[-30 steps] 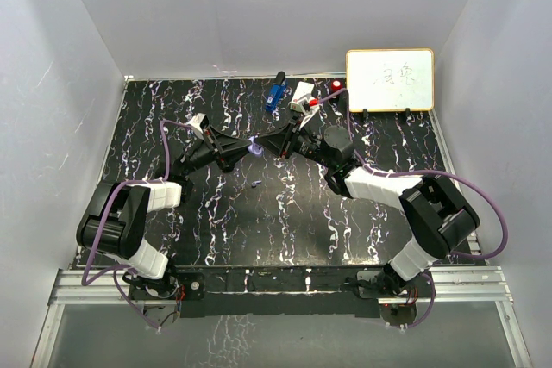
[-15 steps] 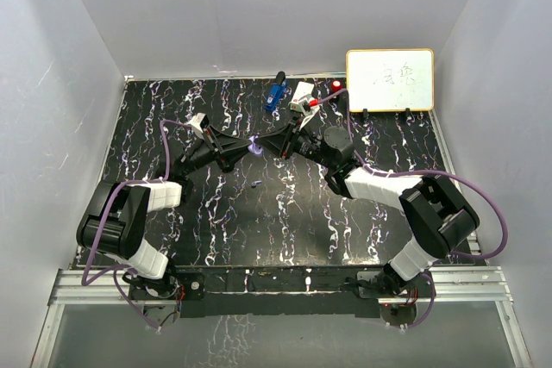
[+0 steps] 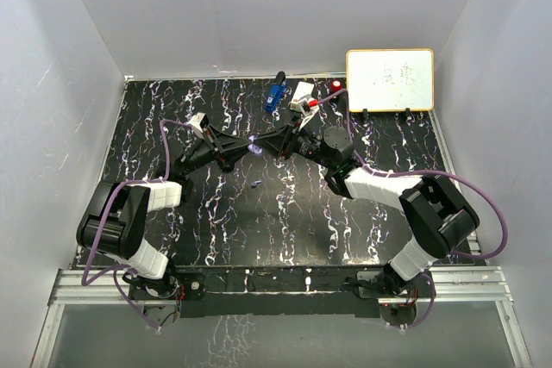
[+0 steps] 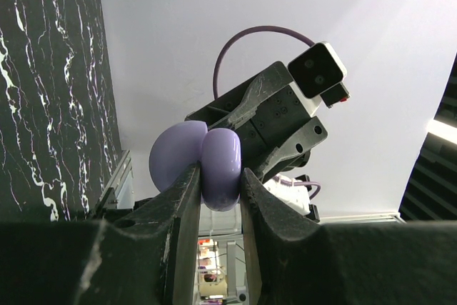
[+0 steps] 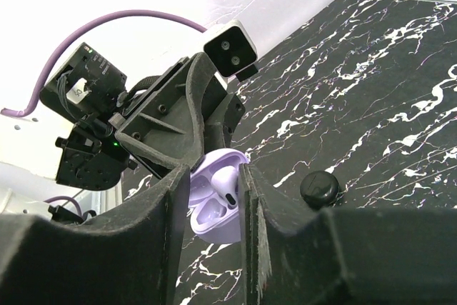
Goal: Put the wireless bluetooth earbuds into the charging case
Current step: Place the earbud in the charging case, then pick up the earbud from the center of the board.
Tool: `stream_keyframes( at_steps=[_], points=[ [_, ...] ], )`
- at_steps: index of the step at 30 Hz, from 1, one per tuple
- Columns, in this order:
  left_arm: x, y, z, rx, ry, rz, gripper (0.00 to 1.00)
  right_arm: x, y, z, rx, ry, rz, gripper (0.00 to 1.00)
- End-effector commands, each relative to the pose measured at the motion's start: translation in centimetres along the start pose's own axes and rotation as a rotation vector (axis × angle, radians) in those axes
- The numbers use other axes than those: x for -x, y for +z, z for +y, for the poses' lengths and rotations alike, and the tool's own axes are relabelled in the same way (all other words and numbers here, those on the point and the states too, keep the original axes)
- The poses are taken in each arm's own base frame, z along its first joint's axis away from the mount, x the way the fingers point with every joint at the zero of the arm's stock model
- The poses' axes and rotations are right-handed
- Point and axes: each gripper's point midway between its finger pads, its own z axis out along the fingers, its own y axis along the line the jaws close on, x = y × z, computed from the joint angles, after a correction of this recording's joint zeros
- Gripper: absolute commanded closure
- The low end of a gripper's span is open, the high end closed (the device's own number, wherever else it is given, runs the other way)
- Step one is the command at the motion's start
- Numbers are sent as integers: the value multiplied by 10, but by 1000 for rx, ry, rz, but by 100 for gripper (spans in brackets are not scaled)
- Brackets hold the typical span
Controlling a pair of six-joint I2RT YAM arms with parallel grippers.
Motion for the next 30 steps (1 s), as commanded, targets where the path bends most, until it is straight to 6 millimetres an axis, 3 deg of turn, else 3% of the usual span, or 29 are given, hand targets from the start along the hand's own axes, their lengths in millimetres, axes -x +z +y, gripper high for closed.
stream_keyframes(
  at_steps=[1,15,23,30],
  points=[
    [-4,3,-31,-86,92,17,100,14,1,11,38,-48,-45,67],
    [-3,2,-21,-73,74,10,100,36,-2,16,19,-95,-102,61],
    [-1,1,-16,-72,64,4,100,48,-19,9,-73,-123,-134,61],
    [20,-15,-15,-76,54,-51,100,14,-44,-28,-287,-116,14,58]
  ],
)
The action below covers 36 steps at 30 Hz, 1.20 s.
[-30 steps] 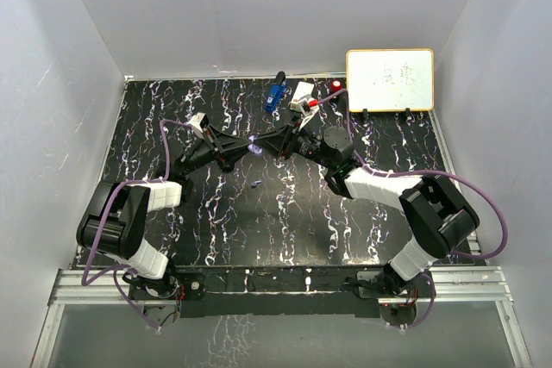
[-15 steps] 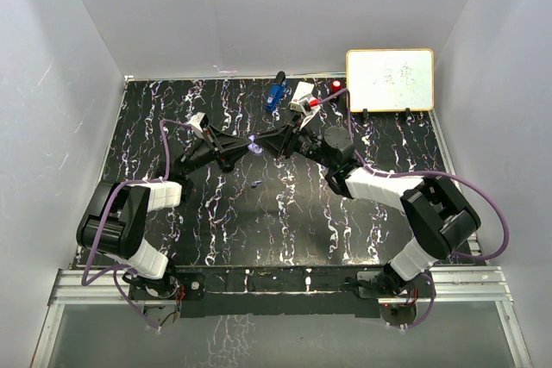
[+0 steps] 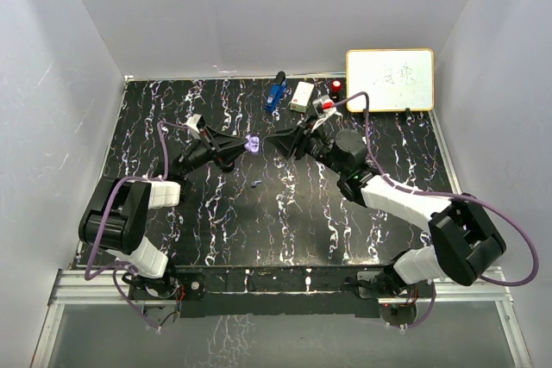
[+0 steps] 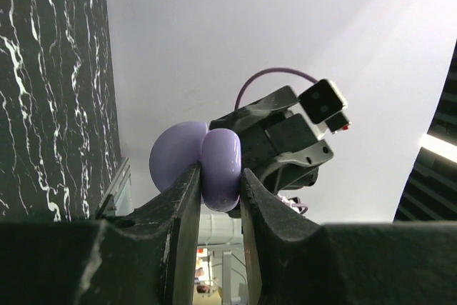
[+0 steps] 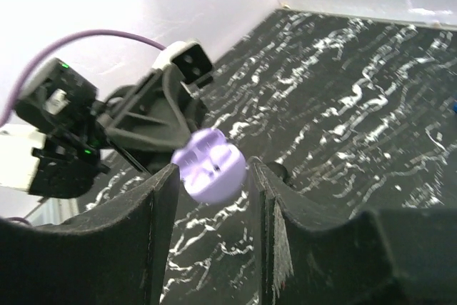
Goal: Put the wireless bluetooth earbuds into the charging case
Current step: Pick up the earbud from the center of the board.
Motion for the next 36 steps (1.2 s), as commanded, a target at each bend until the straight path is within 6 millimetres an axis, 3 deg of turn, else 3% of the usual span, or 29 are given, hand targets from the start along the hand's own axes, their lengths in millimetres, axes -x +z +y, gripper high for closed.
stream_keyframes(
  at_steps=[1,6,9,13,29,36],
  points=[
    [13,-16,-24,-87,80,-33,100,-25,-16,-33,-175,-35,117,57],
    [25,-28,-26,-80,86,-50,100,-82,-21,-55,-274,-24,348,57],
    [25,-32,-27,-79,85,-53,100,-119,-18,-58,-316,-57,484,57],
    [25,-41,-28,-79,86,-63,100,-154,-16,-56,-359,-104,576,57],
    [32,-69,-34,-74,104,-110,100,-217,-5,-31,-334,-152,697,56],
    [34,-73,-34,-73,102,-116,100,-226,5,-31,-322,-147,702,56]
  ],
)
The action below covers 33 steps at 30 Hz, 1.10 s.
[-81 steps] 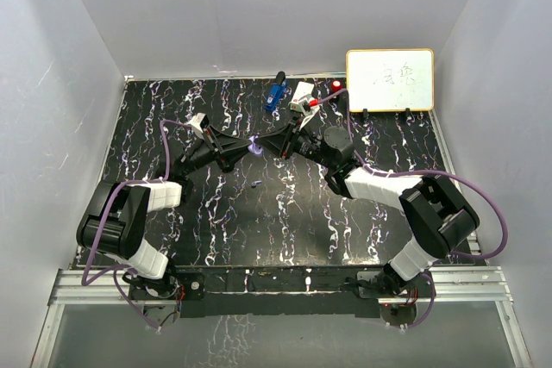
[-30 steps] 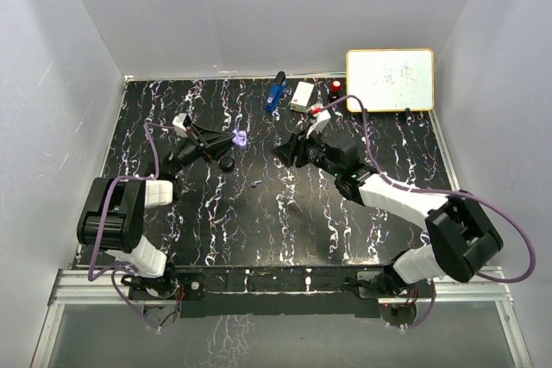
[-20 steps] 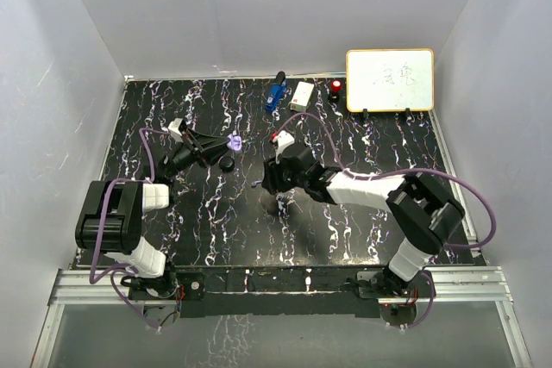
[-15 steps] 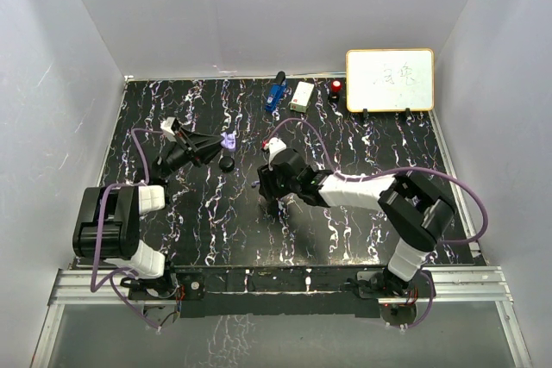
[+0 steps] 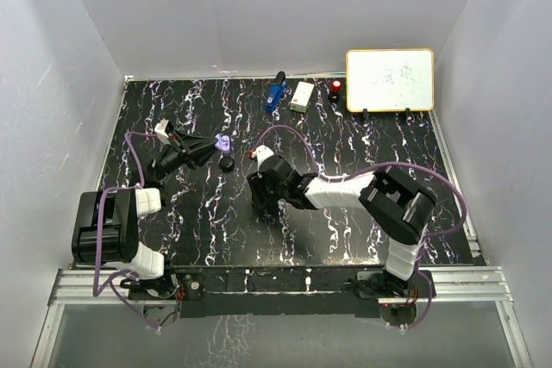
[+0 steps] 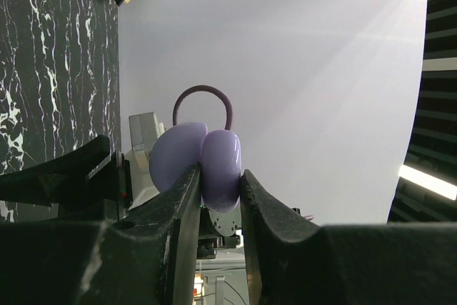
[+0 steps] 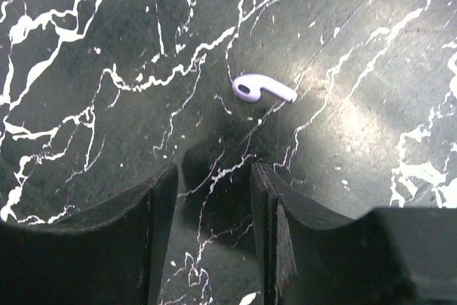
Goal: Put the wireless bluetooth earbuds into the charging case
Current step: Pick up the earbud from the center of the board.
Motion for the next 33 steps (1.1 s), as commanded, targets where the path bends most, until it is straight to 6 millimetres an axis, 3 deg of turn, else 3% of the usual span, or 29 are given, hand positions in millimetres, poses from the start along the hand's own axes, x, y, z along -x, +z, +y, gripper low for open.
stream_keyframes(
  at_steps=[1,15,33],
  points=[
    [-11,-7,-25,-77,110,32,100,35,6,11,21,3,-93,57],
    [-9,-8,-22,-78,100,30,100,38,21,17,48,8,-92,57],
    [-7,-8,-20,-77,93,29,100,46,35,11,-1,6,-111,57]
  ],
)
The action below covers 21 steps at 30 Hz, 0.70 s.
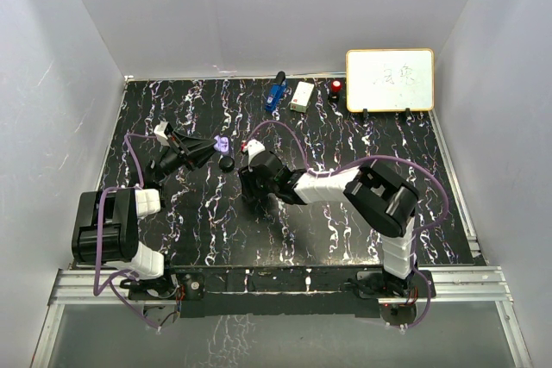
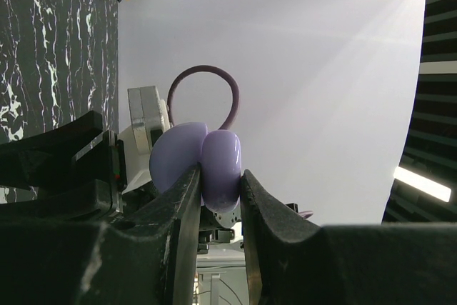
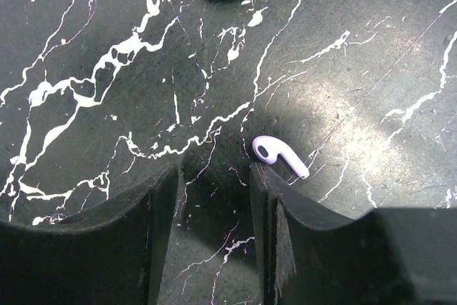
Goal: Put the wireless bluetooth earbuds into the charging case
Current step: Pick up the earbud from the center of the board.
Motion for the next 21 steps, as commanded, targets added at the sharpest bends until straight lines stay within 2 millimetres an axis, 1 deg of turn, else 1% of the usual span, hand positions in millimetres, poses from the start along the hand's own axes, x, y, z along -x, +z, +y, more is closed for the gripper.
stream_keyframes(
  at_steps=[1,10,13,15,17,21],
  points=[
    [-8,-3,-22,-82,113,30,100,19,7,0,-23,1,-53,57],
    [-7,-5,-23,-88,112,26,100,27,16,0,-37,-5,-64,56],
    [-4,-5,-24,-89,114,23,100,32,15,2,-31,-8,-78,56],
    [-2,-6,-24,-87,115,20,100,40,8,5,-16,-11,-98,57],
    [0,-8,-25,-89,116,16,100,53,-2,9,-2,-14,-139,56],
    [3,-11,-26,-92,115,8,100,78,-25,9,-18,-33,-209,56]
  ],
)
